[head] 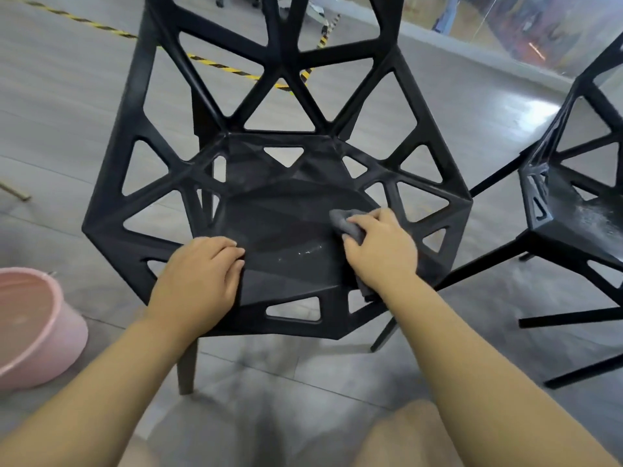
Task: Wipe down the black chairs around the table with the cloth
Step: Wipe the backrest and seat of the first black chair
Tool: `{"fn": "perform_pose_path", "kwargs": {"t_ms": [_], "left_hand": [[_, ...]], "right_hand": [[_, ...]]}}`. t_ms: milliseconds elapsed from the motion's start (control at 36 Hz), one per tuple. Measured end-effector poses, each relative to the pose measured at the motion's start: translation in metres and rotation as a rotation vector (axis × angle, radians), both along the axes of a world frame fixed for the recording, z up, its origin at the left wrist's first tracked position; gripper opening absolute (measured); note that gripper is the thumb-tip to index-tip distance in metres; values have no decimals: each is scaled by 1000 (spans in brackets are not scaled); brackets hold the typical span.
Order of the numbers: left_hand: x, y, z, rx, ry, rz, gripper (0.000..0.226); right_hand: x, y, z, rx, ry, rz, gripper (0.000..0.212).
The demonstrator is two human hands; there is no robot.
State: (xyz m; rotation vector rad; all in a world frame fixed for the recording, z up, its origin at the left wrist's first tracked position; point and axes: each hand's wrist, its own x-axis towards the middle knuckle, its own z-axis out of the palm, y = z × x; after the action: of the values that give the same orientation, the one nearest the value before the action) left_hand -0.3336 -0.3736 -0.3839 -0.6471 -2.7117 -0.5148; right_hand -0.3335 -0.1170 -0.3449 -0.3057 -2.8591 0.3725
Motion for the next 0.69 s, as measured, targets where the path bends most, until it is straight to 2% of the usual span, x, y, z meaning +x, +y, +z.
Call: {"fn": "perform_pose_path", "kwargs": {"t_ms": [139, 194, 250, 306, 389, 417, 472, 528, 639, 694], "left_hand": [[2, -1, 2, 10, 17, -4, 38], [5, -6, 2, -20, 32, -29, 37], [7, -16, 3, -46, 72, -45, 30], [9, -28, 1, -62, 142, -30, 21], [12, -41, -3, -40, 223, 22, 18], [13, -42, -5, -26, 244, 25, 18], [13, -43, -8, -4, 269, 22, 20], [13, -42, -9, 18, 273, 30, 21], [13, -46, -5, 63, 249, 49, 22], [13, -53, -2, 94, 221, 83, 25]], "right_hand": [[25, -64, -3, -109, 94, 503, 28], [27, -51, 1, -125, 57, 673, 33], [21, -28, 5, -135, -10, 744, 35], [7, -7, 6, -98, -61, 582, 33], [-15, 4, 4, -9, -119, 88, 33], [-18, -1, 4, 13, -133, -7, 34], [-18, -23, 4, 45, -142, -12, 33], [-7, -54, 4, -22, -116, 132, 29], [30, -104, 7, -198, -27, 639, 29], [38, -106, 3, -186, -8, 857, 33]]}}
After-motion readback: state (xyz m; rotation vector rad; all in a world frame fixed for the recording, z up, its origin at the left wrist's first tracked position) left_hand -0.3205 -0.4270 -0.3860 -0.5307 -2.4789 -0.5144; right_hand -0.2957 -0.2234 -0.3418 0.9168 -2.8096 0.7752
